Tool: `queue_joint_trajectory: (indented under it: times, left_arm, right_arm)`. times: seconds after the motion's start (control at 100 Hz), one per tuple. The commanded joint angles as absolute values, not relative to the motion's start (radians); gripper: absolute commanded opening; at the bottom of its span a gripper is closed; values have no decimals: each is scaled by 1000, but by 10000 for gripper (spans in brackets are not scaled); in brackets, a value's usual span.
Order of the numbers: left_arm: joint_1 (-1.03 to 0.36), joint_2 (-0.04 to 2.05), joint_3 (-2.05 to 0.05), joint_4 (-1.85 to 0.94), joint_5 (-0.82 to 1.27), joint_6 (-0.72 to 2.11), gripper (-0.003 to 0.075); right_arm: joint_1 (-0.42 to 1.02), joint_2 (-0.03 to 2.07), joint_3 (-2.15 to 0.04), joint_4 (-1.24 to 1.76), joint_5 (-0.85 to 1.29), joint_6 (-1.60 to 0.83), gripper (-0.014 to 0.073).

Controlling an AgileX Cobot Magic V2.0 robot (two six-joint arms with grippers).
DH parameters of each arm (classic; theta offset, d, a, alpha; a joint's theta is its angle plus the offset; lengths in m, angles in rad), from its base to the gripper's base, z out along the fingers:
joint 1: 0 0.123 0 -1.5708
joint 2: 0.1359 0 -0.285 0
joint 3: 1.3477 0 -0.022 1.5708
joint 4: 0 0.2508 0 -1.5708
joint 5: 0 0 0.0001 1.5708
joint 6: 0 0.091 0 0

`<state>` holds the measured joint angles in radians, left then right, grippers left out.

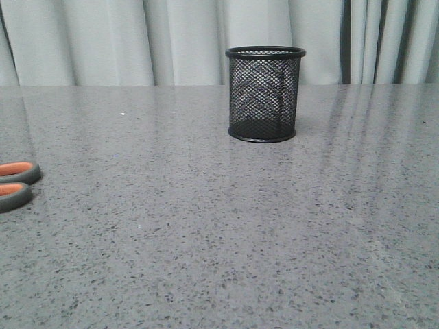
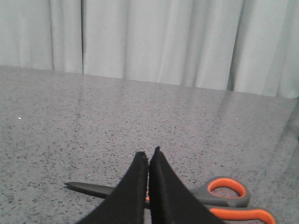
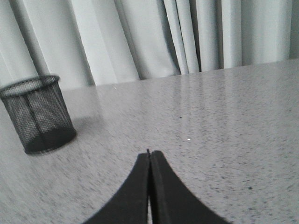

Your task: Put scissors into bucket

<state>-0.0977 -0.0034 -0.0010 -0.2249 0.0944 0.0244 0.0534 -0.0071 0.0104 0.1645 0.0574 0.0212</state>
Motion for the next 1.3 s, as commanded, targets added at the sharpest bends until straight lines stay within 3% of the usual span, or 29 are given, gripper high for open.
queue_joint_trajectory:
  times: [0.0, 0.21, 0.36, 0.67, 0.83, 1.03, 1.29]
  left_arm:
    - [-95, -27, 25, -347, 10, 13, -21]
    - [-95, -27, 25, -747, 10, 13, -21]
    - [-95, -27, 2, -883, 10, 13, -21]
    - [-95, 28, -258, -676, 243, 13, -21]
    - [-95, 208, -496, -469, 485, 52, -21]
    - [-95, 470, -762, -449, 780, 236, -21]
    - [-95, 676, -918, -449, 955, 282, -20]
  right_arm:
    - [51, -32, 28, 293, -40, 18, -66]
    - [51, -32, 26, 659, -45, 18, -66]
    - [51, -32, -11, 701, 20, 18, -64]
    - [51, 96, -244, 489, 314, 18, -43]
    - [51, 305, -420, 387, 485, 18, -44]
    - [51, 580, -644, 297, 733, 18, -45]
    - [51, 705, -759, 297, 773, -45, -43]
